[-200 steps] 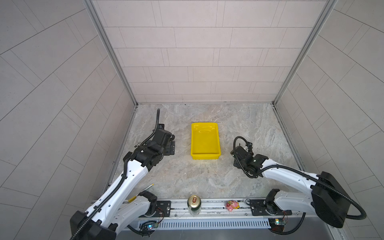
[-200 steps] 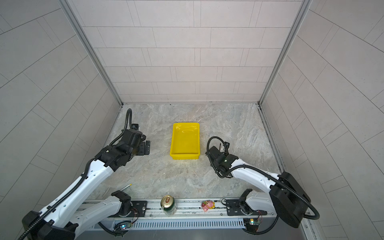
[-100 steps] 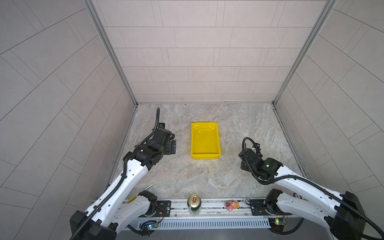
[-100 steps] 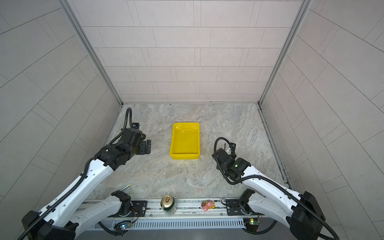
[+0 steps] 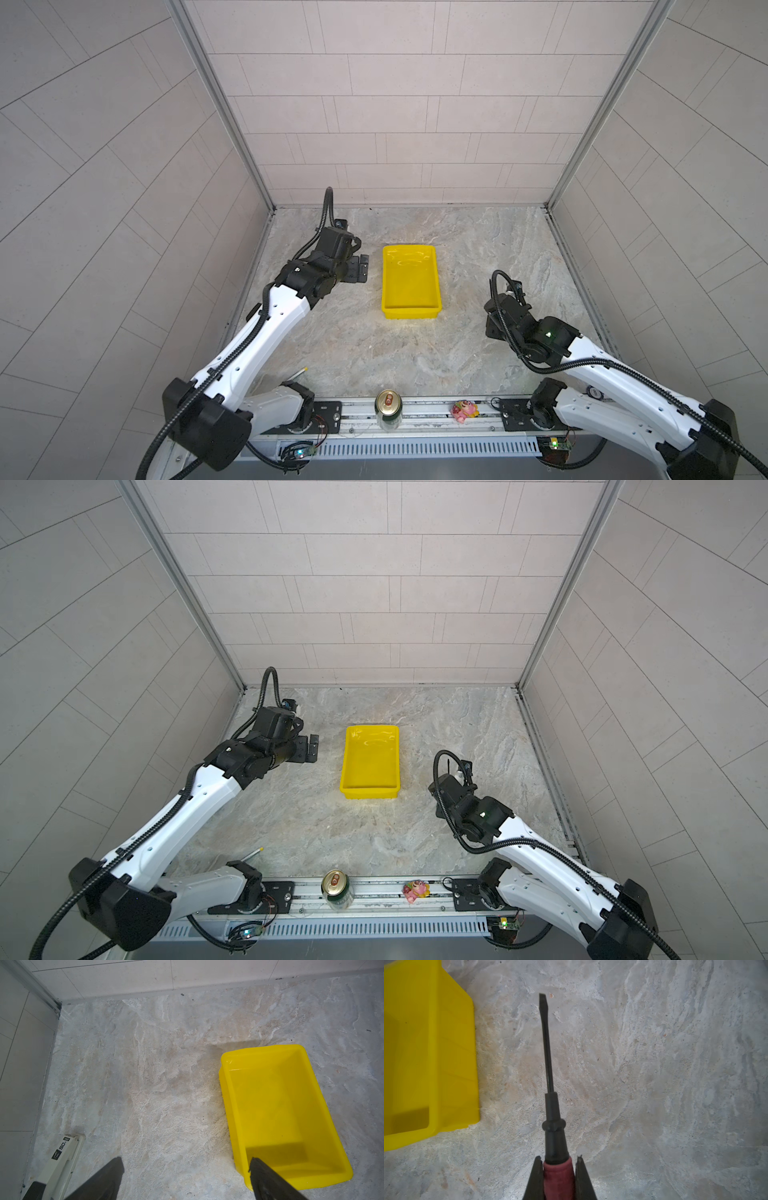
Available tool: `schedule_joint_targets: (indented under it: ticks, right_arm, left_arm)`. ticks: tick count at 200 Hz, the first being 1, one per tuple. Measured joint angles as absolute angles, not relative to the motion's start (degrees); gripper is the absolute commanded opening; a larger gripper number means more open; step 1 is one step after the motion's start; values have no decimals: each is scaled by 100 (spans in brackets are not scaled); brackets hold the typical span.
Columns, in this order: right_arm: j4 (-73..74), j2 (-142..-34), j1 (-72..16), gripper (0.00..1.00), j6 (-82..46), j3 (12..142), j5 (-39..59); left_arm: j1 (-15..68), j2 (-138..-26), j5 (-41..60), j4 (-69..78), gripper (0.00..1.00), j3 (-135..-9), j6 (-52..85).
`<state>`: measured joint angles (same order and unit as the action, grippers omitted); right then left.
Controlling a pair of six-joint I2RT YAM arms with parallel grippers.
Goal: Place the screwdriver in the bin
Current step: 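Lift the screwdriver with the right gripper away from the table, then carry the screwdriver with the right gripper over the yellow bin and lower it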
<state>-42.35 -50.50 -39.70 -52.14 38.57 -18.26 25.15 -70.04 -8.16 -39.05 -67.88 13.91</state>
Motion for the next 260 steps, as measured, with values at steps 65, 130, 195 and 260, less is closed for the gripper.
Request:
schedule_joint_targets:
  ticks: [65,130,195,260]
  right_arm:
    - [-4333,-5666,-3970,3,-4786,4901,-1634]
    - [-4189,-6788,-4093,4,-4414,5983,-1280]
    - [-4001,-8945,-4353,4,-3957,7773,-845]
    - [-3881,-10442,-4397,4,-3798,8460,-628]
  left_arm:
    - [2394,-7330,-364,-3653,100,-6836,1343]
    - [2047,-7518,-75,-3577,100,-6836,1437]
    - [1879,-7518,121,-3424,100,-6834,1579]
    - [1726,-7516,148,-3293,100,-6779,1629]
